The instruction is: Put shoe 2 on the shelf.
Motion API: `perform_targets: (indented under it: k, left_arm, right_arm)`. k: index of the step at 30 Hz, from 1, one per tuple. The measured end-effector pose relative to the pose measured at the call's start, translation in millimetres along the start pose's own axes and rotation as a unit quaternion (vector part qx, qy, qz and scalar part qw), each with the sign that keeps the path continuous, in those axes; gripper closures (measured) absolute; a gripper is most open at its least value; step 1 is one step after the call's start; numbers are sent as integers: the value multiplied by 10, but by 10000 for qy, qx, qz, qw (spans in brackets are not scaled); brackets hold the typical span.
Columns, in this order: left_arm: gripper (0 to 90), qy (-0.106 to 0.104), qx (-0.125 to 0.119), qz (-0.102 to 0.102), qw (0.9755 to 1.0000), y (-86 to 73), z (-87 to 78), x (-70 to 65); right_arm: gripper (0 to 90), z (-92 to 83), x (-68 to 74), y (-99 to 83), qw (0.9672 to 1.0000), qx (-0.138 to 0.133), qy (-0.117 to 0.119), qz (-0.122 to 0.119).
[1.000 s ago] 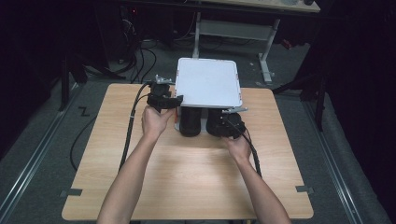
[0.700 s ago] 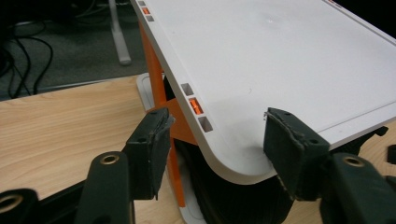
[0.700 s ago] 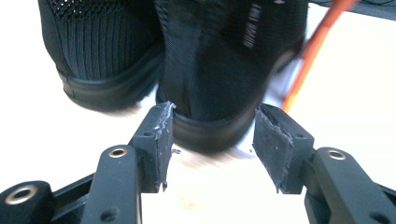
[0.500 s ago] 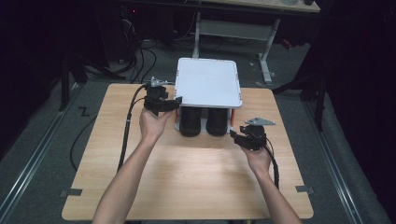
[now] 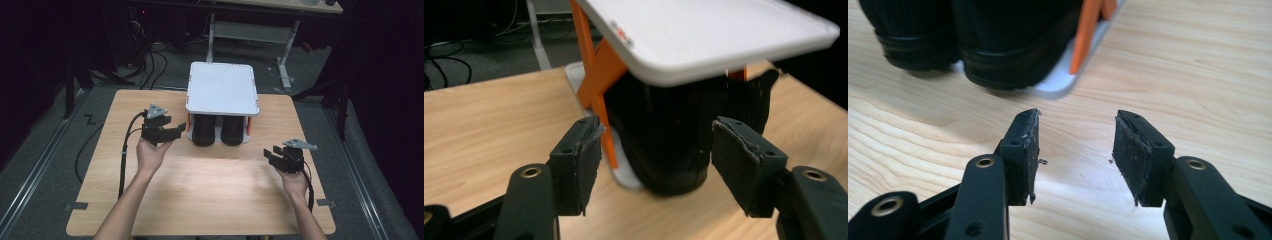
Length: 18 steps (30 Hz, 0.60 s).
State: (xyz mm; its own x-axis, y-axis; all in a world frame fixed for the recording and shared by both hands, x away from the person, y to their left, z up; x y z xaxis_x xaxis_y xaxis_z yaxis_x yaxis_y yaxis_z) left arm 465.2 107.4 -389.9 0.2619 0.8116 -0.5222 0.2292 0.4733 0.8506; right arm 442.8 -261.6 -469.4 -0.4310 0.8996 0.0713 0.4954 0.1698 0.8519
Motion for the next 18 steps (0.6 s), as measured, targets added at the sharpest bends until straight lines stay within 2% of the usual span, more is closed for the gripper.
perform_targets:
  k: [4,5,7,9,12,18]
  left_arm:
    - [366,222,151,43,9996,-208,-124,224]
    - [366,274,172,21,9995,-258,-156,279]
    - [364,389,213,8,9990,-354,-220,381]
    - [363,492,251,23,9985,-437,-284,473]
    - [362,650,233,-29,9976,-531,-359,589]
    - [361,900,312,28,9954,-657,-472,771]
  right_arm:
    - [503,-24,-83,-77,9999,36,-82,81]
    - [484,-37,-132,-138,9998,64,-164,94]
    - [478,-42,-159,-168,9997,58,-210,54]
    - [473,-53,-209,-218,9993,164,-311,97]
    - [459,-62,-284,-271,9988,262,-373,193]
    - [444,-62,-361,-359,9980,335,-482,245]
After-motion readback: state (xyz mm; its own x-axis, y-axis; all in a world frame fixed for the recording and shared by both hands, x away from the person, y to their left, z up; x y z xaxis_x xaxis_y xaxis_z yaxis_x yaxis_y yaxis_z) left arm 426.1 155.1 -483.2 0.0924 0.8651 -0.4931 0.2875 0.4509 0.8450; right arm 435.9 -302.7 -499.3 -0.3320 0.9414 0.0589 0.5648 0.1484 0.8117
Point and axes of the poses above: each handheld gripper's, and its own axes: z roughly forward along the jaws, y roughly out of its top, x roughly to its left, the point moved 3 cm from there along z, roughly forward along the jaws, and after that the axes turned 5 degrees about -x, right-handed, at the moved point
